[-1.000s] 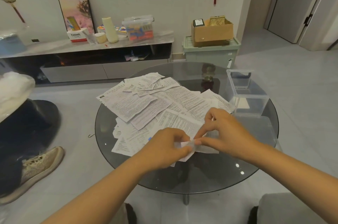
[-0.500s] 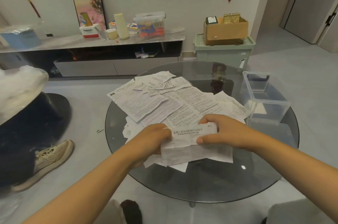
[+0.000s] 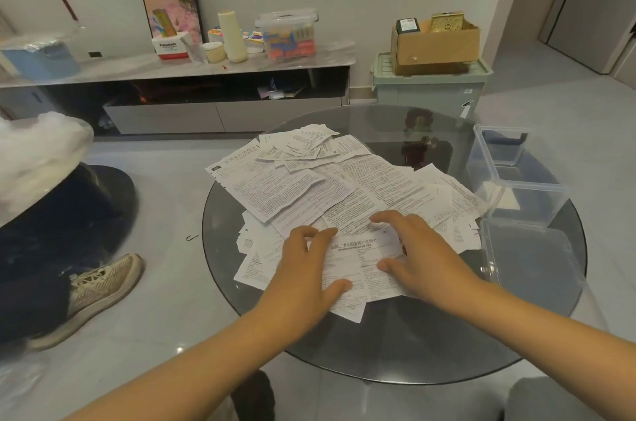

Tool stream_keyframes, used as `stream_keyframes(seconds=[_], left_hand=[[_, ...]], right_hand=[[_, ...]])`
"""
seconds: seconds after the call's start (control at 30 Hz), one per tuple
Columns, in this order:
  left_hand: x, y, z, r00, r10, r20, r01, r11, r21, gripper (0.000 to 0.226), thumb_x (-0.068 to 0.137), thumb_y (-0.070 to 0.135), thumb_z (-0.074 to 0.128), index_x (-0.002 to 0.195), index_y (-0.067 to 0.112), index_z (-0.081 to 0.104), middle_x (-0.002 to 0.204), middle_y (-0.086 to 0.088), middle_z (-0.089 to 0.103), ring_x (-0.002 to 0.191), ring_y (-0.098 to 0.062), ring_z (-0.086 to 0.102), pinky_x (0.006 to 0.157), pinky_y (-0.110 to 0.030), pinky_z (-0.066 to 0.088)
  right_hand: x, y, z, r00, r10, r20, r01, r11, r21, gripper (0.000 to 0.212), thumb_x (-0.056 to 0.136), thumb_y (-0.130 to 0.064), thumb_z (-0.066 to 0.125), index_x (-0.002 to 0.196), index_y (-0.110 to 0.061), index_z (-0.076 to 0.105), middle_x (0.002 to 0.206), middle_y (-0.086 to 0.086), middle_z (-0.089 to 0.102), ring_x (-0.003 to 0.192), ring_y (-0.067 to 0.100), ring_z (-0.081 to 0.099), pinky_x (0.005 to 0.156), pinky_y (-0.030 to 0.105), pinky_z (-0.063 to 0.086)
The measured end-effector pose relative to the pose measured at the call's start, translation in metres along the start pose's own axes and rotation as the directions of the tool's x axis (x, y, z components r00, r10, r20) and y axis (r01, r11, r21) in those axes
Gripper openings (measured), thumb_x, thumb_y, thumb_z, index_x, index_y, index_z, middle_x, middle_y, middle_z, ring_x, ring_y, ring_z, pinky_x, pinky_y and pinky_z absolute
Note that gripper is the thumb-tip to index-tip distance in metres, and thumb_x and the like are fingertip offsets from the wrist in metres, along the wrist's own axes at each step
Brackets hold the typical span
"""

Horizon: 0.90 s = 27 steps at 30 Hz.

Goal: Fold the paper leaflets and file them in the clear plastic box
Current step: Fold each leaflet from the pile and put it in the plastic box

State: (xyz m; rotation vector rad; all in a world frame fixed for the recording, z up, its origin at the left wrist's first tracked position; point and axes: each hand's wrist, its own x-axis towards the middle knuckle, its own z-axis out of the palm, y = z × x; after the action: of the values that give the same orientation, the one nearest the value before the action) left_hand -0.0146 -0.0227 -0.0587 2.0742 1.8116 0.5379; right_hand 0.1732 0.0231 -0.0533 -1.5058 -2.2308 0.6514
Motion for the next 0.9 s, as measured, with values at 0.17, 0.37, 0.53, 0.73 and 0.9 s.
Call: stream_keyframes(seconds=[0.17, 0.37, 0.53, 0.73, 0.9], left_hand=[[0.002, -0.007, -0.002, 0.952, 0.298, -0.070, -0.271, 0.928, 0.256, 0.036, 0.077, 0.038, 0.069, 0.111, 0.031, 0.064, 0.134, -0.004, 0.045, 0.124, -0.029, 0.043, 0.101, -0.035, 0.019], [-0.004, -0.008, -0.002, 0.947, 0.289, 0.141, -0.305, 0.945, 0.114, 0.059, 0.079, 0.062, 0.054, 0.131, 0.035, 0.050, 0.126, 0.017, 0.040, 0.118, -0.003, 0.031, 0.104, -0.021, 0.021], [-0.004, -0.005, -0.010, 0.931, 0.311, 0.190, -0.338, 0.932, 0.134, 0.049, 0.091, 0.048, 0.052, 0.136, 0.032, 0.046, 0.132, 0.015, 0.042, 0.120, -0.003, 0.032, 0.103, -0.021, 0.029], [0.002, -0.002, -0.017, 0.958, 0.237, 0.161, -0.246, 0.969, 0.036, 0.033, 0.094, 0.042, 0.037, 0.096, 0.024, 0.065, 0.094, 0.010, 0.061, 0.089, -0.007, 0.052, 0.081, -0.032, 0.045], [0.013, 0.004, -0.017, 0.996, 0.093, 0.014, -0.092, 0.993, -0.074, 0.007, 0.094, 0.027, 0.050, 0.098, 0.028, 0.056, 0.088, 0.011, 0.063, 0.078, -0.005, 0.057, 0.069, -0.022, 0.046]], right_hand=[[-0.001, 0.005, 0.001, 0.943, -0.309, -0.126, 0.239, 0.889, -0.390, 0.037, 0.056, -0.027, 0.088, 0.088, -0.031, 0.070, 0.109, 0.001, 0.058, 0.095, 0.028, 0.057, 0.076, 0.035, 0.039], [-0.004, 0.014, -0.009, 0.926, -0.325, 0.191, 0.362, 0.909, -0.207, 0.047, 0.081, -0.051, 0.064, 0.123, -0.032, 0.060, 0.119, -0.017, 0.053, 0.111, 0.005, 0.040, 0.090, 0.019, 0.030], [-0.007, 0.016, -0.015, 0.906, -0.331, 0.262, 0.392, 0.891, -0.229, 0.054, 0.081, -0.060, 0.057, 0.130, -0.036, 0.053, 0.127, -0.020, 0.050, 0.116, 0.003, 0.040, 0.092, 0.017, 0.031], [-0.008, 0.010, -0.016, 0.937, -0.314, 0.156, 0.339, 0.924, -0.175, 0.031, 0.090, -0.044, 0.041, 0.093, -0.030, 0.069, 0.084, -0.011, 0.066, 0.080, 0.007, 0.055, 0.072, 0.033, 0.048], [0.004, 0.008, -0.011, 0.987, -0.152, 0.047, 0.155, 0.985, -0.074, 0.014, 0.091, -0.035, 0.053, 0.104, -0.031, 0.055, 0.095, -0.009, 0.064, 0.084, 0.008, 0.057, 0.075, 0.031, 0.048]])
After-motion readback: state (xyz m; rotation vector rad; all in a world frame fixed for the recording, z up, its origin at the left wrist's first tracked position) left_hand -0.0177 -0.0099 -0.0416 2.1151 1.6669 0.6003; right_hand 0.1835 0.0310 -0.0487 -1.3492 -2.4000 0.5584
